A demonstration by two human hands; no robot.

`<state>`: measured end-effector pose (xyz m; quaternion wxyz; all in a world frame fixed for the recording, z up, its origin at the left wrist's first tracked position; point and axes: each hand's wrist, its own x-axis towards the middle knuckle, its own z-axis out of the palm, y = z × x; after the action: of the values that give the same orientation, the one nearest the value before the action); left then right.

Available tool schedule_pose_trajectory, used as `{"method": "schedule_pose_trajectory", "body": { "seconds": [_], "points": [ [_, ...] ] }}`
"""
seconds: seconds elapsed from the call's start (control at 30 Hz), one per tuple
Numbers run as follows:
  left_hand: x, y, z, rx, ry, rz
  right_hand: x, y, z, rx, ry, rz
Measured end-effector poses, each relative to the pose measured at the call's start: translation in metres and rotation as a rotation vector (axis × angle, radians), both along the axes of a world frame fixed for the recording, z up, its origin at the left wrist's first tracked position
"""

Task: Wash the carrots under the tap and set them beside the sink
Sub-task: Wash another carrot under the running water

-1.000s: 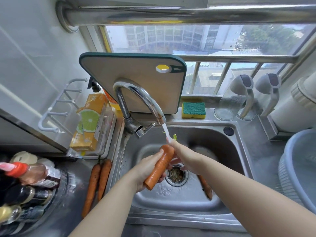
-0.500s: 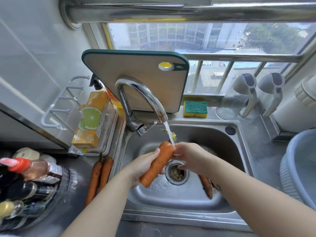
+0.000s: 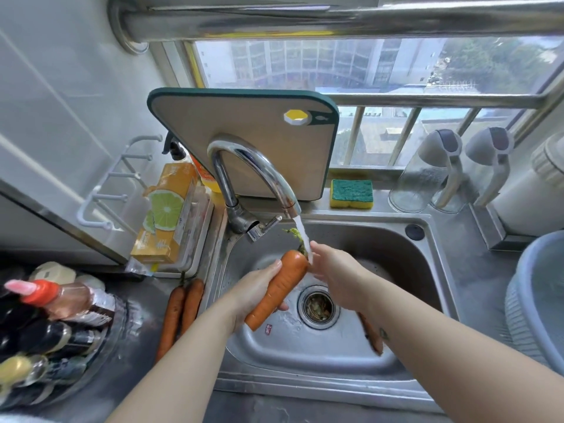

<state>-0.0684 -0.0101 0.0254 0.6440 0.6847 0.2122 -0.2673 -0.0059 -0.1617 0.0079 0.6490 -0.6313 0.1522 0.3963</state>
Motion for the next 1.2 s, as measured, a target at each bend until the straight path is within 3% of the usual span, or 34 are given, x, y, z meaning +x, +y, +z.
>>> {"method": "schedule_pose_trajectory", "body": {
  "seconds": [0.13, 0.4, 0.53, 0.7, 0.83, 1.0, 1.2],
  "points": [
    [0.000, -0.014, 0.000, -0.046, -0.027, -0.042, -0.004, -0.020, -0.002, -0.023, -0.047, -0.046],
    [0.001, -0.030, -0.004, -0.165, 0.004, 0.019, -0.009, -0.030, 0.007, 0.376, 0.041, -0.194],
    [0.001, -0.032, -0.004, 0.062, -0.050, -0.038, -0.007, -0.019, 0.008, 0.232, -0.061, -0.213],
    [-0.003, -0.036, -0.002, 0.279, -0.250, 0.014, -0.005, 0.003, 0.010, 0.082, -0.072, -0.363],
    [-0.006, -0.025, -0.009, 0.299, -0.285, 0.033, -0.010, 0.004, 0.009, 0.167, -0.112, -0.213],
    [-0.008, -0.014, -0.008, 0.032, -0.190, 0.034, -0.011, -0.017, 0.011, 0.536, -0.067, 0.018],
    [-0.009, -0.017, -0.006, -0.063, -0.164, 0.063, -0.011, -0.013, 0.012, 0.487, -0.171, 0.148]
  ]
}}
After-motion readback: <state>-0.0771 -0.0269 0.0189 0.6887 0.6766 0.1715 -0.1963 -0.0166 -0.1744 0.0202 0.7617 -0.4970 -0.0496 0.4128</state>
